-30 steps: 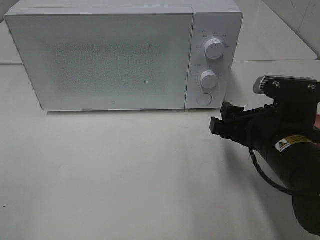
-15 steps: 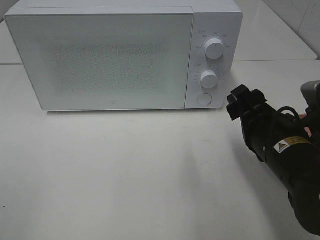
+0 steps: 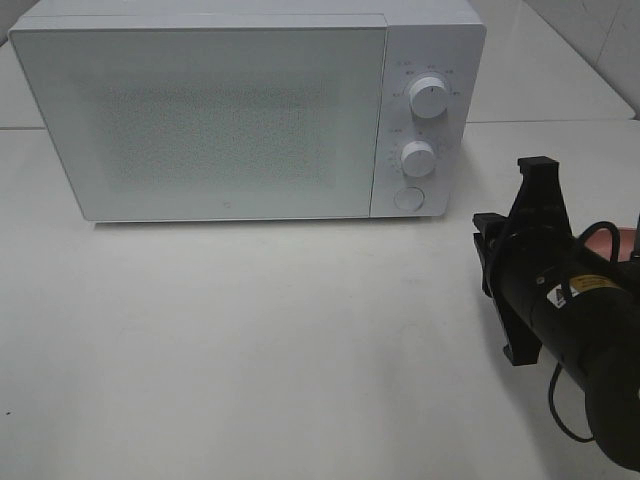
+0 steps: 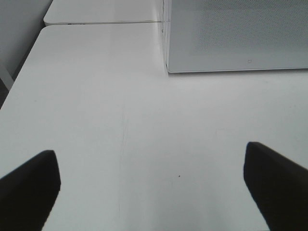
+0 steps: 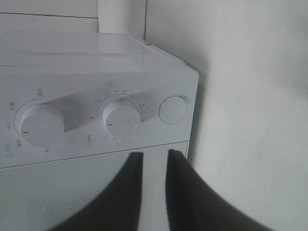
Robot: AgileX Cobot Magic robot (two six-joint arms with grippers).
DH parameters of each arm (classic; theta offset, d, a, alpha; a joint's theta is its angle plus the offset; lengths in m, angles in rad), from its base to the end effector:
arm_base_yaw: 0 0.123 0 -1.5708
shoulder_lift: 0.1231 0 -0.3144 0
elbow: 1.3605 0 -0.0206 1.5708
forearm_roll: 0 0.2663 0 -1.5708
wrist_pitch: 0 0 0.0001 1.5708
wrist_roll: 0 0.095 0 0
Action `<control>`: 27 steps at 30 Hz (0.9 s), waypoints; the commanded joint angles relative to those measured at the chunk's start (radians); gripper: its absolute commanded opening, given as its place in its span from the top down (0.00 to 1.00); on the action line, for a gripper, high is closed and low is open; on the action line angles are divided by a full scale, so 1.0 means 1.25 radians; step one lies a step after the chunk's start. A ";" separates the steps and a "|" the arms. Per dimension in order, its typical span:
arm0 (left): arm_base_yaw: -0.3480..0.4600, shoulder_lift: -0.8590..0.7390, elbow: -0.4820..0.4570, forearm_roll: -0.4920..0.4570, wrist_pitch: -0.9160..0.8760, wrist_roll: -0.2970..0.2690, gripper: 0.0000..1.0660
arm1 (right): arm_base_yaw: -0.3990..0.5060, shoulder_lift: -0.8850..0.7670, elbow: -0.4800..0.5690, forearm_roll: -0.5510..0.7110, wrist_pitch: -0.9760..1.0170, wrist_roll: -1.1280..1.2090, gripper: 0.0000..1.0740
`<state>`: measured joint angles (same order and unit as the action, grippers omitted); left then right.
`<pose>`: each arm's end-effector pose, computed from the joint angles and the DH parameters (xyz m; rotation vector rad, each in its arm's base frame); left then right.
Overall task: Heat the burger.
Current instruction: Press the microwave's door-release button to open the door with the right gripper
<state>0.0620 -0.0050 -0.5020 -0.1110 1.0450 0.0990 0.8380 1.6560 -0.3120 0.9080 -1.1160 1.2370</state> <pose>-0.0173 -0.0102 0.2851 0.0418 2.0164 -0.0301 0.2036 0.1258 0.1601 1.3129 1.4487 1.0408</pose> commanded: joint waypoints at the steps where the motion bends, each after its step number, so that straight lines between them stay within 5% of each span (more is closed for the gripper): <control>1: -0.001 -0.015 0.003 0.000 -0.004 -0.005 0.08 | 0.003 -0.003 -0.004 -0.006 0.002 0.012 1.00; 21: -0.001 -0.015 0.003 0.000 -0.004 -0.005 0.08 | -0.001 0.099 -0.071 -0.027 0.062 0.019 1.00; 27: -0.001 -0.015 0.003 0.000 -0.004 -0.005 0.08 | -0.059 0.142 -0.121 -0.090 0.106 0.023 1.00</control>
<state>0.0620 -0.0050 -0.5020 -0.1110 1.0450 0.0990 0.7970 1.8200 -0.4310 0.8370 -1.0090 1.2580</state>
